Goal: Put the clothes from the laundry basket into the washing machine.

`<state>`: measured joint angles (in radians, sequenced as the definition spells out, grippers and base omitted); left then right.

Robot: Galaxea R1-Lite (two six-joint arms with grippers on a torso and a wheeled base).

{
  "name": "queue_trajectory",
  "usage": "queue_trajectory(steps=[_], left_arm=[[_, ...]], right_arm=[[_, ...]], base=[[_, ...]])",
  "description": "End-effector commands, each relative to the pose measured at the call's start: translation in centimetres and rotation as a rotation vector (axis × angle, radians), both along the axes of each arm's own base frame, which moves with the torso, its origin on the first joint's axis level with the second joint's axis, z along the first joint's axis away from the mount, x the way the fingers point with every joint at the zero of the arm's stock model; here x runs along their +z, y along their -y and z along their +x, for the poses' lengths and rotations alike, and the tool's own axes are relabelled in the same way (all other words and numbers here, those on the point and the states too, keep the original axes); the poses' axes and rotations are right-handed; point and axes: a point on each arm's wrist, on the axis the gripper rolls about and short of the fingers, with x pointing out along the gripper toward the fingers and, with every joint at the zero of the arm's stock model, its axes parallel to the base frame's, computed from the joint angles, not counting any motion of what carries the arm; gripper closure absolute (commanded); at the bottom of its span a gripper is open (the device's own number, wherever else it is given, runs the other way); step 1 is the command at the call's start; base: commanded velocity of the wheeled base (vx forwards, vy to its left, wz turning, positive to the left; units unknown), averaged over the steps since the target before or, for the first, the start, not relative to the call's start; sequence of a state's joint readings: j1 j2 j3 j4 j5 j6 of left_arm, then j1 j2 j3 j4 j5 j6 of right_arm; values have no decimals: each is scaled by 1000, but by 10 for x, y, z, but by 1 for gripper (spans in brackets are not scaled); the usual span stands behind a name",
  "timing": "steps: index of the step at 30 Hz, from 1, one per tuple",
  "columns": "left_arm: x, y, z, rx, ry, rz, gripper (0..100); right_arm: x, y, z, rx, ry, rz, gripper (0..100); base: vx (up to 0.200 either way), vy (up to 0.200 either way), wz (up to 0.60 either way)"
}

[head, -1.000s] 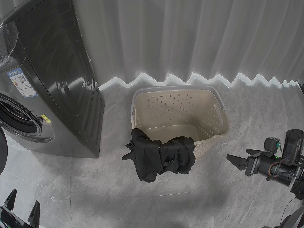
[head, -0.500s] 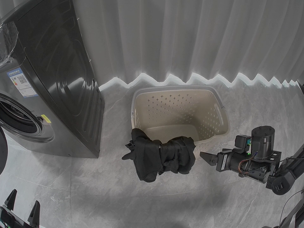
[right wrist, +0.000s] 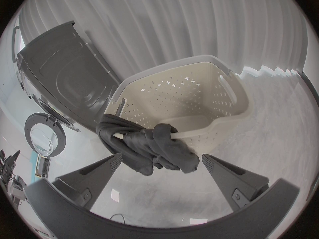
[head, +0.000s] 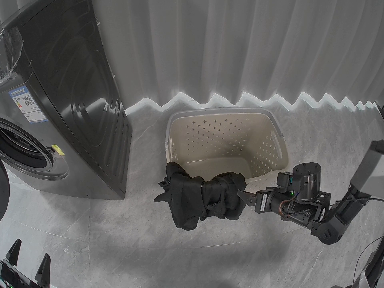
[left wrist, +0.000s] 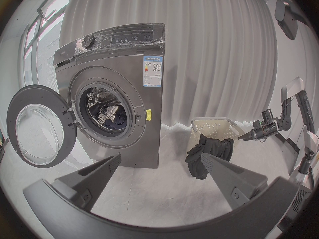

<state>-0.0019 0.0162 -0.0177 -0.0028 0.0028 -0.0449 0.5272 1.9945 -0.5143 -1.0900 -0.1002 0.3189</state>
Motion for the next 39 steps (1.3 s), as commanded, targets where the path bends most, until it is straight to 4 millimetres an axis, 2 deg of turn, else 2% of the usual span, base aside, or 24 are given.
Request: queue_trajectory(steps=[1, 4, 12, 27, 39], left_arm=[[-5, 0, 1, 1, -9, -1, 0], [-5, 0, 1, 1, -9, -1, 0], [-5, 0, 1, 1, -9, -1, 0], [-5, 0, 1, 1, -9, -1, 0], [-5, 0, 1, -1, -9, -1, 0]], right_arm=[[-21, -5, 12, -3, -25, -17, 0], [-32, -12, 16, 11, -40, -29, 0], [-42, -24, 29, 22, -11, -19, 0], [-72, -40, 41, 65, 44, -21, 0], [-79, -50, 61, 59, 98, 8, 0]], base=[[0, 0, 0], [0, 0, 0], [0, 0, 0], [0, 0, 0], [0, 0, 0]])
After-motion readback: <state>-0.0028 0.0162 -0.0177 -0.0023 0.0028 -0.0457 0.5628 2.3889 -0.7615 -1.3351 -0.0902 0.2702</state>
